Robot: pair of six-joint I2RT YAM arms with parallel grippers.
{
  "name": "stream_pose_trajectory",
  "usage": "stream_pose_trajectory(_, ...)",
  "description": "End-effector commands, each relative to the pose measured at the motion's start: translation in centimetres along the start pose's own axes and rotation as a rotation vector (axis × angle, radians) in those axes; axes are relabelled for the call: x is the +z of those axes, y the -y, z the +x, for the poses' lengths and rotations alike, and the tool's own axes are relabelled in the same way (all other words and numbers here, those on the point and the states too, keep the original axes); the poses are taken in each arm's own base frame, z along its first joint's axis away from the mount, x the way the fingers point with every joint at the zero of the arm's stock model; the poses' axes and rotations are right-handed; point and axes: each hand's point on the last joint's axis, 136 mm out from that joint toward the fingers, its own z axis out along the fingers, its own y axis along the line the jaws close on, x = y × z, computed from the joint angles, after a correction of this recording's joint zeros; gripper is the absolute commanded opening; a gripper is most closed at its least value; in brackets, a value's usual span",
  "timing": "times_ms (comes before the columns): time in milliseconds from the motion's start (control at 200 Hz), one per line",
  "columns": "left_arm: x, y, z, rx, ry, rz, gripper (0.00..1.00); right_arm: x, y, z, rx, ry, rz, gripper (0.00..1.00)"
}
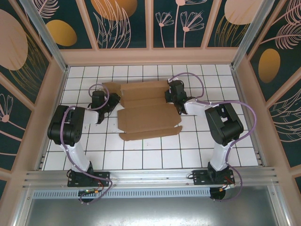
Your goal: Fold the paper box
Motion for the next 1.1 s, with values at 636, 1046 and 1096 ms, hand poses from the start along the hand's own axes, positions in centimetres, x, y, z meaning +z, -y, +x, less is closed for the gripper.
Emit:
stream_pose_trajectory(636, 1.3, 4.6, 5.3, 0.034, -0.135, 0.124, 0.39, 0.9, 0.5, 4.2, 0.006, -0.166, 0.002, 0.0)
stream_pose_trajectory(1046, -10.1, 9.6, 2.3, 0.385, -0.044, 0.077, 0.41, 0.5, 1.8, 2.5, -0.02, -0.131, 0.009, 0.0)
stream_pose_trajectory(1096, -11.7, 10.4, 1.8, 0.422, -0.011, 0.08, 0.4, 0.5, 1.9, 2.4, -0.017, -0.129, 0.007, 0.0)
